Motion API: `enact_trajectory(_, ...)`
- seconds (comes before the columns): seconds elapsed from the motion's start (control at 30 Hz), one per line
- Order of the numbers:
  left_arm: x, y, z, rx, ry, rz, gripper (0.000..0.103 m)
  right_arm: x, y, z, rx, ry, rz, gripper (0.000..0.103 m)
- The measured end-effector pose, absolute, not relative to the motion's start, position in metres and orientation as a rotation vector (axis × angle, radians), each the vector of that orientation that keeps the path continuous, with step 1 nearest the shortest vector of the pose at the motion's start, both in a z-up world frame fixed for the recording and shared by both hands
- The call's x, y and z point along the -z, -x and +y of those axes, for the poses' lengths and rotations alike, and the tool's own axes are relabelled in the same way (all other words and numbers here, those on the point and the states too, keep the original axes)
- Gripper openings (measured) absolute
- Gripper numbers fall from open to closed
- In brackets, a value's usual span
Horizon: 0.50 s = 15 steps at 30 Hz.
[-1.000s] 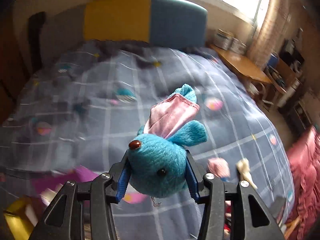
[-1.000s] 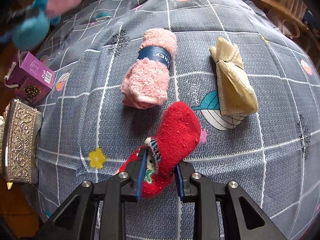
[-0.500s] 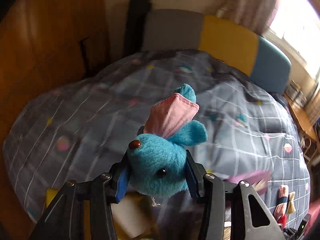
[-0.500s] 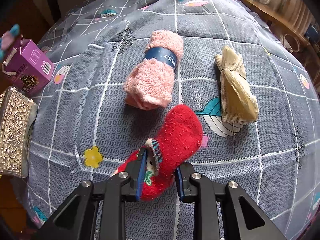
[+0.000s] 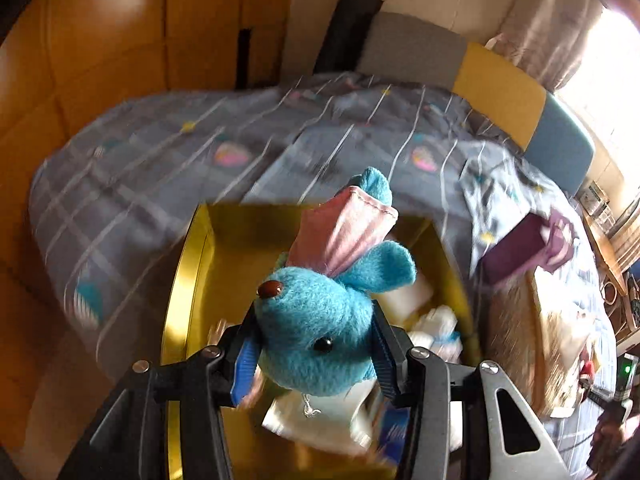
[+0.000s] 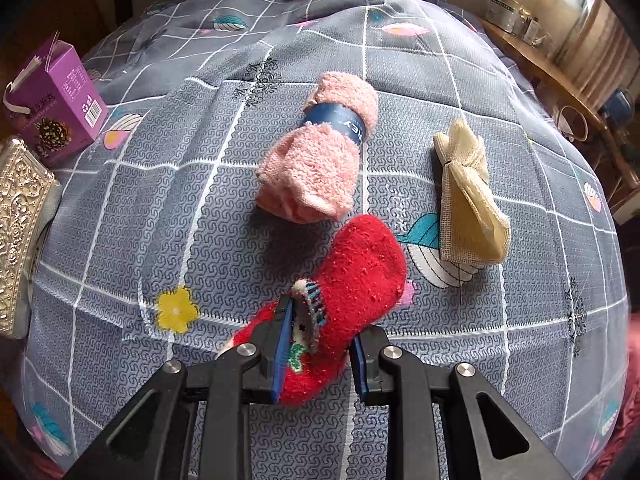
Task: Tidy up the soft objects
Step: 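Carry the blue plush toy into the gold tray and open the left tool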
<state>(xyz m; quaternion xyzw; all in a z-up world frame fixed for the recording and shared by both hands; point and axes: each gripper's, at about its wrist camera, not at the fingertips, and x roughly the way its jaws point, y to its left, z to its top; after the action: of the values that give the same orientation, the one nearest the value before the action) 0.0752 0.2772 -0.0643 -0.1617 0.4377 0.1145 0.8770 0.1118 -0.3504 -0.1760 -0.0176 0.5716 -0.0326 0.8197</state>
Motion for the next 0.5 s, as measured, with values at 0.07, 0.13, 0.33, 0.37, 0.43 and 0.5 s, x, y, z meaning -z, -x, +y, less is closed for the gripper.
enact_trajectory(0.07, 0.078, -0.063, 0.28, -0.236, 0.379, 0.939, 0.049, 0.175, -0.109, -0.349, 0.071, 0.051, 1.21, 0.026)
enact_trajectory(0.13, 0.086, -0.057, 0.285, -0.244, 0.388, 0.947, 0.049, 0.175, -0.108, -0.346, 0.074, 0.063, 1.203, 0.026)
enact_trajectory(0.33, 0.1, -0.072, 0.298, -0.291, 0.406, 0.943, 0.057, 0.175, -0.104, -0.342, 0.084, 0.067, 1.194, 0.026)
enact_trajectory(0.37, 0.103, -0.076, 0.299, -0.311, 0.4, 0.948, 0.059, 0.175, -0.104, -0.342, 0.084, 0.068, 1.194, 0.026)
enact_trajectory(0.43, 0.108, -0.08, 0.3, -0.327, 0.378, 0.958, 0.06, 0.176, -0.105, -0.344, 0.085, 0.062, 1.194, 0.026)
enact_trajectory(0.5, 0.111, -0.081, 0.302, -0.339, 0.367, 0.961, 0.063, 0.175, -0.105, -0.346, 0.085, 0.055, 1.195, 0.026)
